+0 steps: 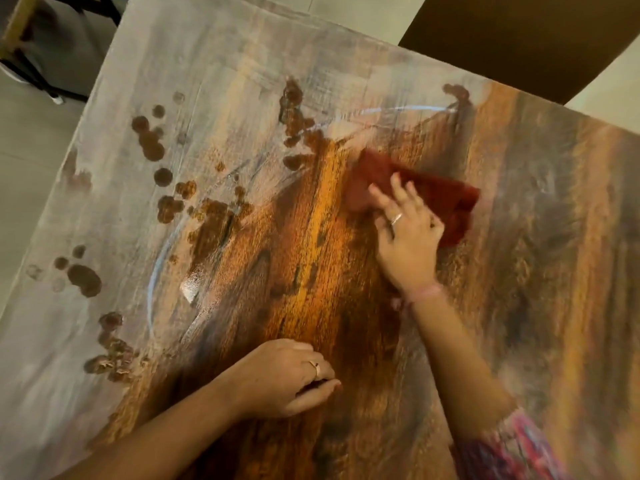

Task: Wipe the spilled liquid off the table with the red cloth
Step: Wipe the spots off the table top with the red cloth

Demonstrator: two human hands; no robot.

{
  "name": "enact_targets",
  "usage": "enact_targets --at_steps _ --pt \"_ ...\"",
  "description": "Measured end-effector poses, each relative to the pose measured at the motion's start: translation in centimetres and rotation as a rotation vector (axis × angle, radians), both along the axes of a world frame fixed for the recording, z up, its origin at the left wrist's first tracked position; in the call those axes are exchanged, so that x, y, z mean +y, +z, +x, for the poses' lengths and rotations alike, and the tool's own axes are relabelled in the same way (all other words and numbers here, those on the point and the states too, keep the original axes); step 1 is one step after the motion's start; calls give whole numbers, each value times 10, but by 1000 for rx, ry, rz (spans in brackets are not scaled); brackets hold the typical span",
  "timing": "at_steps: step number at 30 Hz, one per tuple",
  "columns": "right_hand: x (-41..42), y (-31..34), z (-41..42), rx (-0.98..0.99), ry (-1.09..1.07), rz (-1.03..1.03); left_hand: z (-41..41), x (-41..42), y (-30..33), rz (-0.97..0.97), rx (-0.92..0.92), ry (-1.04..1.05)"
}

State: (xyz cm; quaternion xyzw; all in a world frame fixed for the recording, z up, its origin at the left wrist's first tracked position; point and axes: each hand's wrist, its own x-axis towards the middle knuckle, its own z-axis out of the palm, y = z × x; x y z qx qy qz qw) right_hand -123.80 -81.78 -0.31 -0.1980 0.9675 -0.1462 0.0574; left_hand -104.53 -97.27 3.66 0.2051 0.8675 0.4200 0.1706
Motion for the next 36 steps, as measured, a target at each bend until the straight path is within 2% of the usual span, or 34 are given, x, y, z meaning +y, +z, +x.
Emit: enact_targets --at_steps 3,5,10,13,19,21,23,26,29,32,34,36 --pt "10 -2 79 -18 277 62 0 3 -4 0 50 7" --pt "21 -2 95 -20 387 73 3 5 -8 17 84 41" --pt "23 -9 33 108 503 203 2 12 -30 0 169 95" --pt "13 -13 -50 59 342 143 -12 18 -36 -25 170 139" --pt "16 2 -229 -84 -353 39 -18 18 -45 -81 159 148" --pt "5 4 -249 -115 -499 19 -16 19 -46 -67 167 163" --pt "-11 1 -239 -82 -533 -14 -15 20 -46 -60 178 172" --pt "-29 -2 -179 4 -280 -47 -16 19 -44 -62 142 170" --pt "-43 -1 -90 -27 91 -28 -19 17 -43 -43 133 160" --pt "-44 -4 -14 28 489 44 -20 17 -41 -81 137 131" --pt "-38 -2 -20 45 655 85 -21 17 -40 -85 121 124" --pt "-35 -3 -63 80 677 126 -23 16 -39 -78 132 133"
